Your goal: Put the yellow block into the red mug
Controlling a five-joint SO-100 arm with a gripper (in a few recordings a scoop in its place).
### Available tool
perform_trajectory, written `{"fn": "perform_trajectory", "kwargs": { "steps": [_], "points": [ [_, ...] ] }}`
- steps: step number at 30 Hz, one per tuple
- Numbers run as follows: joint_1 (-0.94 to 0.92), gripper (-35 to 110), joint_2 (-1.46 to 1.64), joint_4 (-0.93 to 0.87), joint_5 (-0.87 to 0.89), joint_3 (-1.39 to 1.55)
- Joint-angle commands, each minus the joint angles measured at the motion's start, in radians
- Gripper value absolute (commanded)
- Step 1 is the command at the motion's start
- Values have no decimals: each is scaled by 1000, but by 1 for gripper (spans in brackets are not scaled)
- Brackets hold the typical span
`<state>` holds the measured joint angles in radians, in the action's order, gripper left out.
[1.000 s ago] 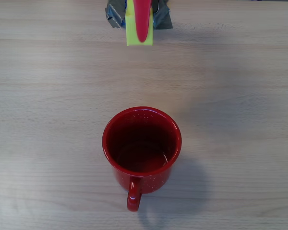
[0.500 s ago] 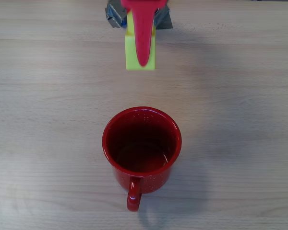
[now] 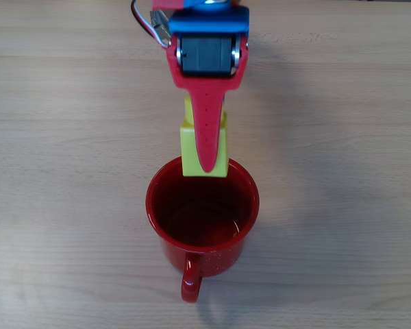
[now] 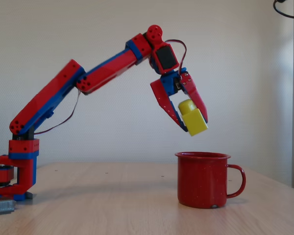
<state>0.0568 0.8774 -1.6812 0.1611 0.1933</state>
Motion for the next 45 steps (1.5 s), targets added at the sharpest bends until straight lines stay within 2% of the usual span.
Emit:
{"fn": "perform_trajectory", "kwargs": {
  "steps": [1, 10, 23, 25, 29, 32, 35, 45],
  "points": [
    [0, 0, 5, -5, 14, -120],
    [-23, 0, -135, -43, 5, -213],
    [-29, 1, -155, -20, -15, -132],
    [-32, 5, -152, -21, 8, -124],
    [-35, 31, -137, -21, 54, -98],
    [-35, 43, -121, -15, 67, -81],
    [-35, 48, -112, -6, 69, -78],
    [-35, 48, -92, 2, 69, -89]
  ]
}}
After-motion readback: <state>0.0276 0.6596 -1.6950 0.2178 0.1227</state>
